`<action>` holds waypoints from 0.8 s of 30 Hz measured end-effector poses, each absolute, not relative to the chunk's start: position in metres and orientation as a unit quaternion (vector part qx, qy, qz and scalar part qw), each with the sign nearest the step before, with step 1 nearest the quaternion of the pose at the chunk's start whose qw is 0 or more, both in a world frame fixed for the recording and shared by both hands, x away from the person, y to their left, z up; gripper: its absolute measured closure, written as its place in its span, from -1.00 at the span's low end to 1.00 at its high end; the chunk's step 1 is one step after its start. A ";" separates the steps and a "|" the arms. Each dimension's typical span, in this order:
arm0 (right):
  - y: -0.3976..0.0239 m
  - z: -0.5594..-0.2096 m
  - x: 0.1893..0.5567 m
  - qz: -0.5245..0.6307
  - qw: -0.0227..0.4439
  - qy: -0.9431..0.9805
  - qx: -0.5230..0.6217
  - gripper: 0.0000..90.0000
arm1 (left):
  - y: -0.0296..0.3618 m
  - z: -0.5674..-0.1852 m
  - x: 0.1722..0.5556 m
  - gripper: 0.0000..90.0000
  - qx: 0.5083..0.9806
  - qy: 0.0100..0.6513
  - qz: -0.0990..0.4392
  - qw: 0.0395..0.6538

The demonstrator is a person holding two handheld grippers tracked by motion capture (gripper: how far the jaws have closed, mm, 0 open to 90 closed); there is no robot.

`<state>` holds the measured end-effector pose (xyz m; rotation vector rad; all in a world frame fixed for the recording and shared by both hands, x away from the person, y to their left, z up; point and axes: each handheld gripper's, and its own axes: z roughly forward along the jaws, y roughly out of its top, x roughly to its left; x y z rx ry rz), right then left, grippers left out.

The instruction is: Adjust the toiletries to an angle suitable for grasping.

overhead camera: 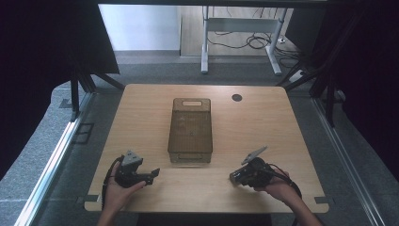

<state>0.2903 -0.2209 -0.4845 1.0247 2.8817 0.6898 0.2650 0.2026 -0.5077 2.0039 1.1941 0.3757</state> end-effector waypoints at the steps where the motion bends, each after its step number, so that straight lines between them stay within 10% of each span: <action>1: -0.220 -0.485 0.290 0.218 0.001 0.920 0.325 1.00 | 0.203 -0.508 0.265 -0.58 0.785 0.467 0.146 0.379; 24: -0.196 -0.490 0.318 0.216 -0.013 0.917 0.335 1.00 | 0.205 -0.509 0.266 -0.58 0.785 0.470 0.141 0.378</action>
